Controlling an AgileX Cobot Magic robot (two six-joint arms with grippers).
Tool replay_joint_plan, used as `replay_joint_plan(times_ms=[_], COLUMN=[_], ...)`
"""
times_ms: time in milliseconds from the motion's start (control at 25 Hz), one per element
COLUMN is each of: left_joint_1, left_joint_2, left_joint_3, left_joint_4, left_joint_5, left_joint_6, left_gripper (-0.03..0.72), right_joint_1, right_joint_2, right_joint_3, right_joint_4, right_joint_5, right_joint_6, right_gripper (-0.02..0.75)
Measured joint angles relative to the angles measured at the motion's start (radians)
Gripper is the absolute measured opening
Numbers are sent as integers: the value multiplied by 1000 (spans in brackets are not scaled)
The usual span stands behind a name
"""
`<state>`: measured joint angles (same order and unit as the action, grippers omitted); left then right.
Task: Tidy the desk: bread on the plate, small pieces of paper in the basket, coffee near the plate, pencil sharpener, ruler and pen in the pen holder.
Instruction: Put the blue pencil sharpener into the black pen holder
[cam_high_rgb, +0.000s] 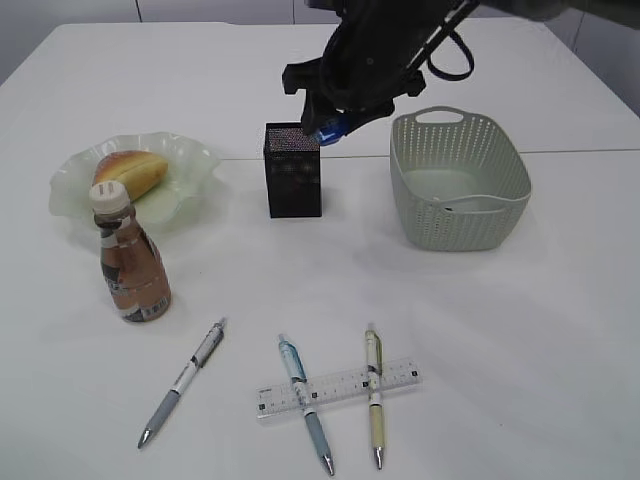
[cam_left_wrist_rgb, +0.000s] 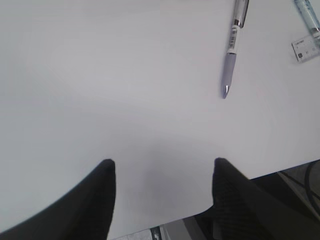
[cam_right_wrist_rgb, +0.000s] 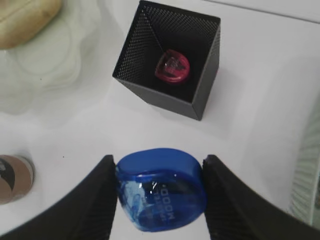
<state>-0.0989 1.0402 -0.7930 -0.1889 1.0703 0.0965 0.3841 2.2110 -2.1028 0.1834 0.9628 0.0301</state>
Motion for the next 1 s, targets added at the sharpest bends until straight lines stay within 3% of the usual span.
replay_joint_plan(times_ms=[360,1000], left_joint_1=[0,0], left_joint_2=[0,0], left_joint_3=[0,0], left_joint_4=[6,6], left_joint_5=[-8,-26], left_joint_6=[0,1], left_gripper=[450,450], right_joint_1=[-6,-8], right_joint_2=[69,84], right_joint_3=[0,0], right_joint_4=[97,106], right_joint_5=[-112,-324], right_joint_6=[-84,-115], right_gripper=[372,372])
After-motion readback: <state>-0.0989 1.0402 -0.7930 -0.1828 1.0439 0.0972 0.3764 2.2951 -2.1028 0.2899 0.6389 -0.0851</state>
